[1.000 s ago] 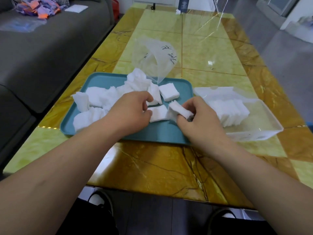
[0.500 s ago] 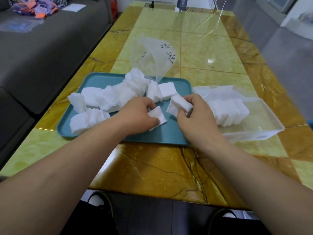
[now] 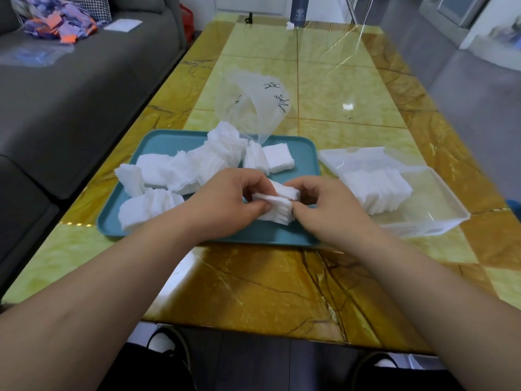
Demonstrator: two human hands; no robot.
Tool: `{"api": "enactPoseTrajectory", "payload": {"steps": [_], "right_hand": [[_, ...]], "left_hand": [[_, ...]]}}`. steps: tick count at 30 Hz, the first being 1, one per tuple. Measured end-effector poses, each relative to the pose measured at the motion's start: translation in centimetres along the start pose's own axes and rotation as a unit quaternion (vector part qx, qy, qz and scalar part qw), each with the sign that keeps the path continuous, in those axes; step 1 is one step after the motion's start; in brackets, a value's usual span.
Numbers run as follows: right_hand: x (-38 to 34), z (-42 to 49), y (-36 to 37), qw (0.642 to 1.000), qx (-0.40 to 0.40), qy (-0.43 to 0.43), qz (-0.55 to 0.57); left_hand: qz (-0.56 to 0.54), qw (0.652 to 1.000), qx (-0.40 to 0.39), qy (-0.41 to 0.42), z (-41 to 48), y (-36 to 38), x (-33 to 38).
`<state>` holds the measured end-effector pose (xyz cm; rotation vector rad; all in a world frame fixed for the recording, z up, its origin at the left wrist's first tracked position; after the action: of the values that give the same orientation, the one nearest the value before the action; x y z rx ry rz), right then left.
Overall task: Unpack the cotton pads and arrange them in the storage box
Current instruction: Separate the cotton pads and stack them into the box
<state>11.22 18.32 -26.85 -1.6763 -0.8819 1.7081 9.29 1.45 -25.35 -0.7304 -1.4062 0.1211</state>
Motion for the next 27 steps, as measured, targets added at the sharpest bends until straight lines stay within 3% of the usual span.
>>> {"api": "enactPoseTrajectory", "payload": {"steps": [7, 14, 18, 27], "right_hand": [[0.6, -0.2, -0.8, 0.999, 0.027, 0.021, 0.013], [1.0, -0.1, -0.7, 0.998, 0.038, 0.035, 0.028], [1.2, -0.1, -0.7, 0.998, 0.043, 0.035, 0.027], [1.7, -0.1, -1.5, 0.991, 0.112, 0.063, 0.034]], "left_hand": [[0.025, 0.999, -0.022, 0.025, -0.2, 0.6, 0.5], [-0.012, 0.998, 0.029, 0.050, -0.2, -0.3, 0.2], [-0.004, 0.998, 0.011, 0.056, -0.5, 0.0, -0.1], [0.027, 0.993, 0.018, 0.114, -0.9, -0.5, 1.2]]}}
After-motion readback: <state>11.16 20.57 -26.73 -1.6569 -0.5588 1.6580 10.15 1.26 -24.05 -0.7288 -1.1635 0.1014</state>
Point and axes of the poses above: each hand's wrist, its own z-axis towards the middle knuckle, its own y-axis out of the palm, x = y × z, the point moved 7 cm from there along z, towards the middle knuckle, and after that the axes turned 11 degrees about -z, right-handed, at the moved point
